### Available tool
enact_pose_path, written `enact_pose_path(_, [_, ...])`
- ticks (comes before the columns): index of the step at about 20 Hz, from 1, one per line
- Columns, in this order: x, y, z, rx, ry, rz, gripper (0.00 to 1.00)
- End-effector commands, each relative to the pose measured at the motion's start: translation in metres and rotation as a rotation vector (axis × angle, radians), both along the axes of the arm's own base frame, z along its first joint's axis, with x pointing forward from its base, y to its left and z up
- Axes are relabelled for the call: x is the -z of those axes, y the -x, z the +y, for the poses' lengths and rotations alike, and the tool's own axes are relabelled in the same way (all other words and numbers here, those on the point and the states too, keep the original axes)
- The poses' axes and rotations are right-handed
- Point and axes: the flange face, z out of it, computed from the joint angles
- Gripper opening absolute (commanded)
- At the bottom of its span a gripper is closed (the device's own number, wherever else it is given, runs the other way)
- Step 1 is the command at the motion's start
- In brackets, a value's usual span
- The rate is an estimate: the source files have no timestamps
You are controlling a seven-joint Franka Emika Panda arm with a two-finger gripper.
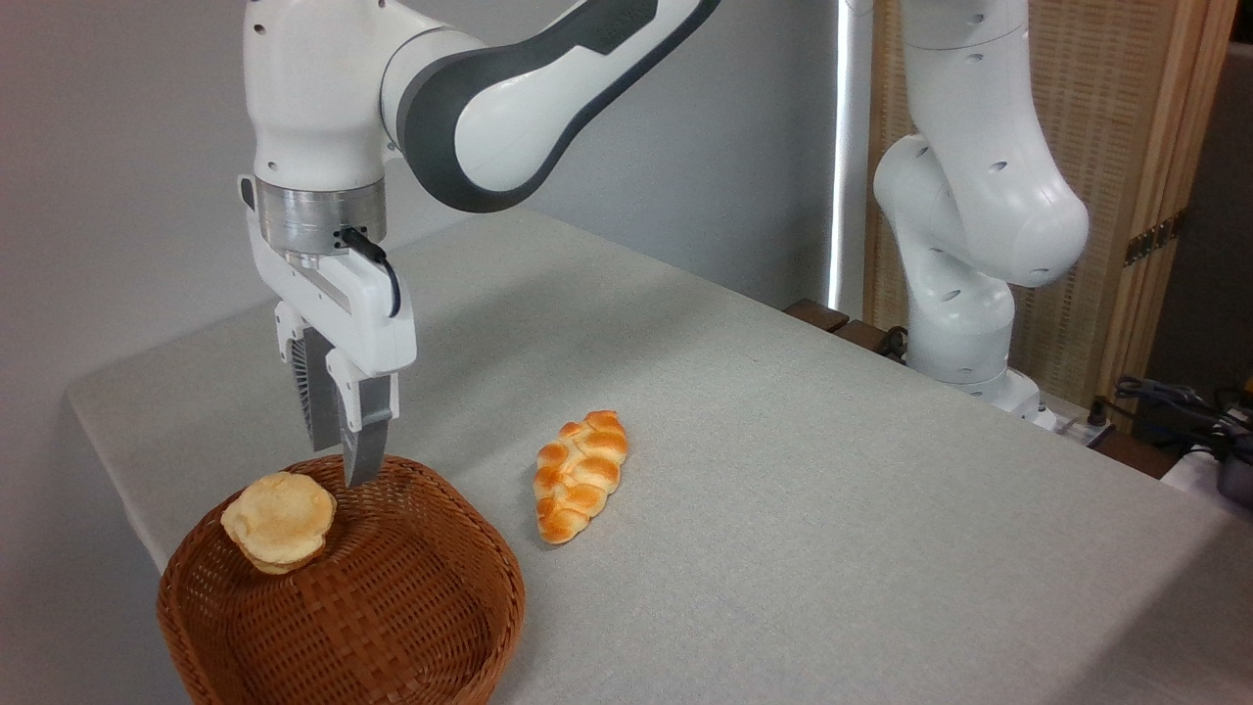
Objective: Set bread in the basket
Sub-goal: 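Lower the bun into the basket and open the gripper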
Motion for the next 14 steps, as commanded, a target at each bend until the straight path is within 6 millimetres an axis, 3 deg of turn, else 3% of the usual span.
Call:
enact_pose_path(1, [-0.0060,0.0043,0.0051,0.010,-0.012,0.042,1.00])
enact_pose_path(14, [-0.0074,0.0119,0.0064,0.006,-0.017,0.092,1.00])
